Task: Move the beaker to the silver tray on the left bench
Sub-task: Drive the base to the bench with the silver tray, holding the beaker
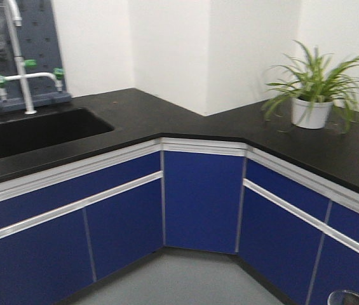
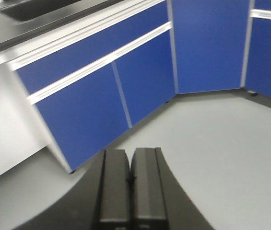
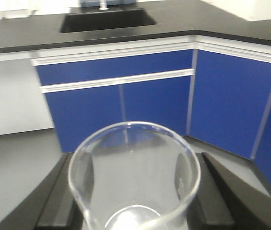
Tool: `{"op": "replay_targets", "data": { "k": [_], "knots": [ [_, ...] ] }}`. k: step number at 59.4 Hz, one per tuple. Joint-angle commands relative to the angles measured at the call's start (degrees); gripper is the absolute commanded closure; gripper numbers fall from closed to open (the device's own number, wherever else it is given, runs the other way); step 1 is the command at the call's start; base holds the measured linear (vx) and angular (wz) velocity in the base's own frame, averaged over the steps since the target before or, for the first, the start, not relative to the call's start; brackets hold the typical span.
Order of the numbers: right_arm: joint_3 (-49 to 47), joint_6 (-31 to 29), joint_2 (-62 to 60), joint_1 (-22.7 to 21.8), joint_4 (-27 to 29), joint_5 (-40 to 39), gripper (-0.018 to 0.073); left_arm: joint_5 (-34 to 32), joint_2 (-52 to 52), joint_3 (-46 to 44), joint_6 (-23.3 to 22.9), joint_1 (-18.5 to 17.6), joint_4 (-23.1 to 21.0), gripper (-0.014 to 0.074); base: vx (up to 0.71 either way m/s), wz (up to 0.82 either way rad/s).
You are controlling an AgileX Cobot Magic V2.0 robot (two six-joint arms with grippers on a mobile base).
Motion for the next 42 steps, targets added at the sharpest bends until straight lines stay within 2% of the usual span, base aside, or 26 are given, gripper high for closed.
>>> {"op": "replay_targets", "data": {
  "k": [1, 42],
  "knots": [
    [-1.8, -0.4, -0.1, -0.1, -0.2, -4.4, 0.0570, -4.7, -0.4, 1.1, -0.1, -0.2, -0.2, 0.0595, -0.11, 0.45],
    [-1.8, -0.4, -0.1, -0.1, -0.2, -4.4, 0.0570, -4.7, -0.4, 1.1, -0.1, -0.2, -0.2, 0.0595, -0.04, 0.45]
  ]
}}
